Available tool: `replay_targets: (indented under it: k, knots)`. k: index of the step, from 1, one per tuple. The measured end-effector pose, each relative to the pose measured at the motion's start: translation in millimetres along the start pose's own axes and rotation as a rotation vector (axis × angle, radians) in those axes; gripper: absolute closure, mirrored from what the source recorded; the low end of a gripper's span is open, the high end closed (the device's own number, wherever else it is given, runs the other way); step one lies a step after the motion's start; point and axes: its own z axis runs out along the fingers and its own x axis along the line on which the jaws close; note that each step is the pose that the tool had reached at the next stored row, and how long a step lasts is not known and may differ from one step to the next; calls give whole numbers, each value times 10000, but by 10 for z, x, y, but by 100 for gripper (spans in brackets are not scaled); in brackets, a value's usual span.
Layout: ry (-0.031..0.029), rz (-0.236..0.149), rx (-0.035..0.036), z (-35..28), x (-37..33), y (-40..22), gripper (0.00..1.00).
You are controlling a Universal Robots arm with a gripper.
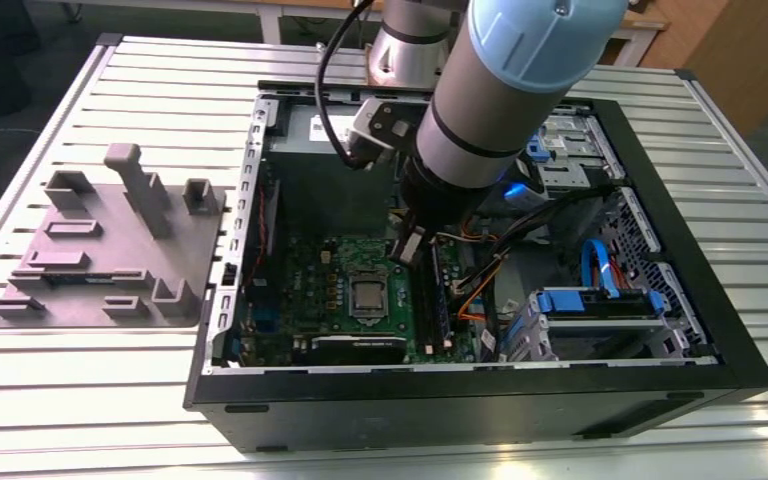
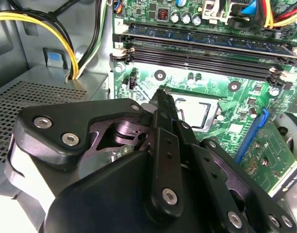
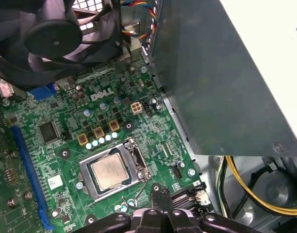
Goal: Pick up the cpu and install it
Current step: 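Install the first cpu locking lever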
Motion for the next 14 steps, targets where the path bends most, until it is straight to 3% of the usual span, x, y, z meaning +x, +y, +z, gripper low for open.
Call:
replay_targets:
  k: [14]
  knots:
    - [12,-81,-8,-3,22,-11,90]
